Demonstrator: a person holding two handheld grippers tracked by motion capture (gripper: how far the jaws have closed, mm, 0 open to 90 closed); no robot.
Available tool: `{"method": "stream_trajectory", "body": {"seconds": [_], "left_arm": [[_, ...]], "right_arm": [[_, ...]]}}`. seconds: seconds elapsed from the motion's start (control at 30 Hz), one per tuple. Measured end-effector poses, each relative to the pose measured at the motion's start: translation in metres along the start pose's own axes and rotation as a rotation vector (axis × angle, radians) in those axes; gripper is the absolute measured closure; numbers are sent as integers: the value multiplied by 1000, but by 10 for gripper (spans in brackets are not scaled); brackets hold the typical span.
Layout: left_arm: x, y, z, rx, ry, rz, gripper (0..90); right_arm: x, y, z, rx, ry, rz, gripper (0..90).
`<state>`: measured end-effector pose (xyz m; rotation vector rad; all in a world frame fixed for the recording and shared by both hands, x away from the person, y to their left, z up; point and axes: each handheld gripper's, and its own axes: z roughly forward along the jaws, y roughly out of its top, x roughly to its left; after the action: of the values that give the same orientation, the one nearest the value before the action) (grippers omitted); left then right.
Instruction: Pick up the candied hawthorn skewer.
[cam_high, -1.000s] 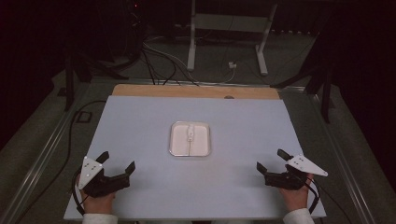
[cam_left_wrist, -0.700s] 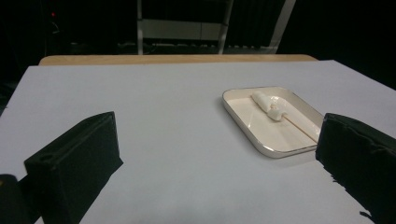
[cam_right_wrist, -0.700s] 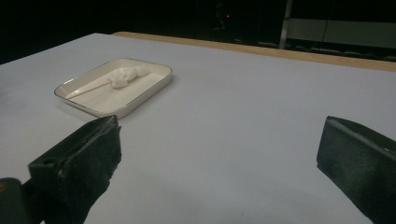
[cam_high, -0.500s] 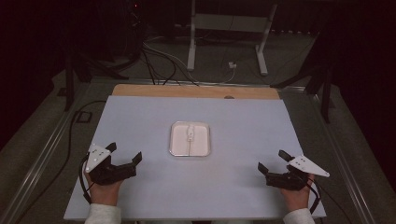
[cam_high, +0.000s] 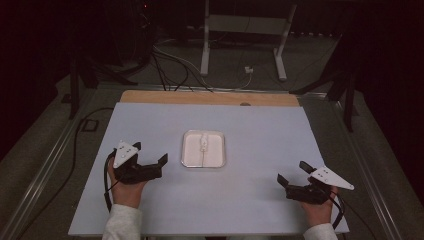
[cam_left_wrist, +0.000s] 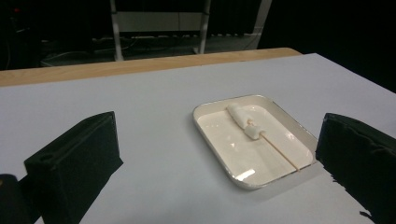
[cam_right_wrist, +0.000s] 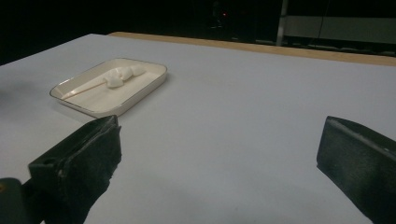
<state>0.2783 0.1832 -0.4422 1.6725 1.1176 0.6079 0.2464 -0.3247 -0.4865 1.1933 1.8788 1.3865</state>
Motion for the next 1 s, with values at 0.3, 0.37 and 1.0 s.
{"method": "stream_trajectory", "body": {"seconds": [0.3, 0.37, 1.0], "left_arm": [[-8, 6, 23, 35, -31, 17, 8], [-10, 6, 30, 45, -32, 21, 8], [-35, 3, 85, 190, -29, -9, 15]], "right_arm": [[0, -1, 1, 5, 1, 1, 0], [-1, -1, 1, 6, 1, 2, 0], [-2, -2, 1, 15, -3, 3, 0]]}}
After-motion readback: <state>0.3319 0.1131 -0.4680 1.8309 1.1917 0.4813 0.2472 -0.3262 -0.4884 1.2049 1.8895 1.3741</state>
